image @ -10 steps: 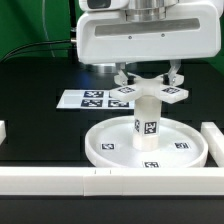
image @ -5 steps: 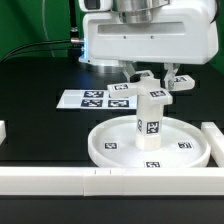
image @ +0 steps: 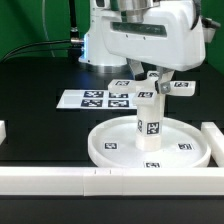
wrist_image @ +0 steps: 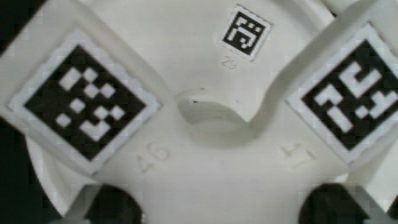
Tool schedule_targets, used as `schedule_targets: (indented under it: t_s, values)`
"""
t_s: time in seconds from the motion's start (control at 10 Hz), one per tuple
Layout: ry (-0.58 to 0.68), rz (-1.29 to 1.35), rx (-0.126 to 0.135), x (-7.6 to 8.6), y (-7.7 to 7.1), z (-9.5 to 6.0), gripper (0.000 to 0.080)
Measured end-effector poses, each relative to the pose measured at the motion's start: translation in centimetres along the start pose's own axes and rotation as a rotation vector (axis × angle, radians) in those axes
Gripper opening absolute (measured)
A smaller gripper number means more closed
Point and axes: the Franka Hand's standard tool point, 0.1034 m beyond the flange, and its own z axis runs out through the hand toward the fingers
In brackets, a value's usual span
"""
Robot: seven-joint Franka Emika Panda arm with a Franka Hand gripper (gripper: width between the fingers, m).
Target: Assemble round table
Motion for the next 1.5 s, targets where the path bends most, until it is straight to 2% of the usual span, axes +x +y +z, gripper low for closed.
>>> schedule_targets:
  t_s: [0.1,0.2,0.3,0.6,0.9,1.0,1.1,1.2,1.3,1.4,1.5]
  values:
    - [-0.001,0.046,0.002,0.0,0.0,0.0,0.0442]
    - [-0.004,0.153,0.015,0.1,-0.1,0.0,0.0442]
    - [-0.012,0.271,0.038,0.2,0.0,0.0,0.0442]
    - [0.005,0.583,0.087,-0.1,0.0,0.0,0.0442]
    - [-0.005,0.719,0.096,0.0,0.0,0.0,0.0442]
    - [-0.004,0.702,0.095,0.0,0.0,0.0,0.0507]
    - [-0.004,0.695,0.096,-0.1,-0.1,0.0,0.0621]
    - [-0.012,0.663,0.098,-0.2,-0.3,-0.8,0.0621]
    - [-0.026,0.640,0.117,-0.4,-0.7,-2.3,0.0644]
    - [-0.033,0.615,0.129,-0.5,-1.0,-3.1,0.0644]
    - [-0.030,0.597,0.125,-0.6,-0.9,-2.7,0.0649]
